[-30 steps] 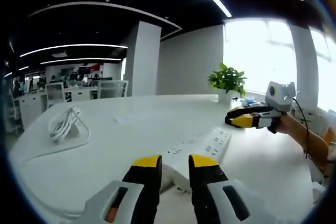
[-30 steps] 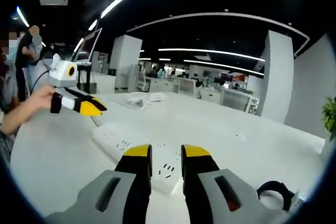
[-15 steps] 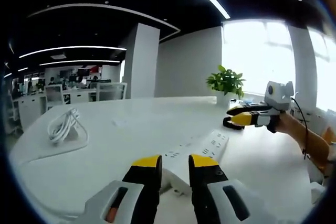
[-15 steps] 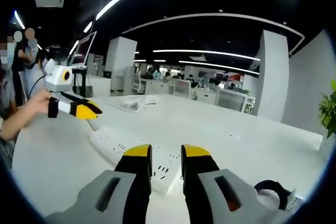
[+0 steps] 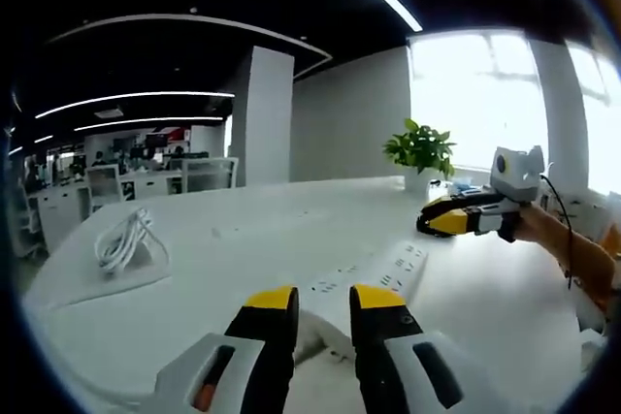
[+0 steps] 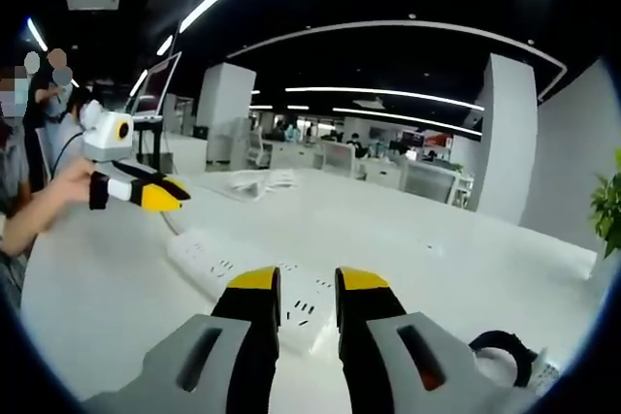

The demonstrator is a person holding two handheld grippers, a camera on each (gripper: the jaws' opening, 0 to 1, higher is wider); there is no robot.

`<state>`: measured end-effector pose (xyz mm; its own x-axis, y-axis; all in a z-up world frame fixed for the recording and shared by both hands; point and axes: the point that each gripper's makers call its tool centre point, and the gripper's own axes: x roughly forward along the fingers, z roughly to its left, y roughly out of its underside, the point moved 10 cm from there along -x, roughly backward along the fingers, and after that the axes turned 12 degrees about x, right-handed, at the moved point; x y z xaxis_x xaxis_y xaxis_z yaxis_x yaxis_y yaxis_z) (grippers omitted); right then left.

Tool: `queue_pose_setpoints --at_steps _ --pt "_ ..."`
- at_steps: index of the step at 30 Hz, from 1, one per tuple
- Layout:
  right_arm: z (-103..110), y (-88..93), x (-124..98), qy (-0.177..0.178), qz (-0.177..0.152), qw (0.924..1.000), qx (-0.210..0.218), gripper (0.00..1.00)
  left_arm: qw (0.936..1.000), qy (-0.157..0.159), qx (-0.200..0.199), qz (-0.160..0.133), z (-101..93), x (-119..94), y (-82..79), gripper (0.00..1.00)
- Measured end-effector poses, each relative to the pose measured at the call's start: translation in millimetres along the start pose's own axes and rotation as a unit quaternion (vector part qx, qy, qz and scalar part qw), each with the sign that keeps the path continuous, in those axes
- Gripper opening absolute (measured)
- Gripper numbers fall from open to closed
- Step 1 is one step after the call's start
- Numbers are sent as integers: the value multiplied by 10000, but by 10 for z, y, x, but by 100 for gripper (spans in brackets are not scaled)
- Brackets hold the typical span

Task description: Straighten the power strip on the desk, plug the charger into it

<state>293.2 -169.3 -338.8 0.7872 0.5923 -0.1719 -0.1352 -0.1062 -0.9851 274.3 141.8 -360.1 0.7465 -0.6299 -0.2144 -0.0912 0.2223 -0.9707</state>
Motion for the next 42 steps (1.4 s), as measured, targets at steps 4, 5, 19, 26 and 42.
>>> queue_pose_setpoints --at_steps 4,5,19,26,42 --pt "-145 -69 -191 191 -148 9997 50 21 10000 -20 -44 -5 10 -10 -1 23" --pt "-178 -81 -230 224 -178 9996 63 21 10000 -9 -34 -27 7 -12 -8 23" --pt "-461 -139 -385 601 -13 9981 -125 21 9999 -13 83 55 -3 -2 12 23" --pt "-712 -173 -565 876 -20 9961 -63 21 9998 3 193 20 -38 -24 -27 23" --pt "-1343 59 -1050 1746 472 9835 -96 21 9991 240 357 -39 -177 0 -93 23"
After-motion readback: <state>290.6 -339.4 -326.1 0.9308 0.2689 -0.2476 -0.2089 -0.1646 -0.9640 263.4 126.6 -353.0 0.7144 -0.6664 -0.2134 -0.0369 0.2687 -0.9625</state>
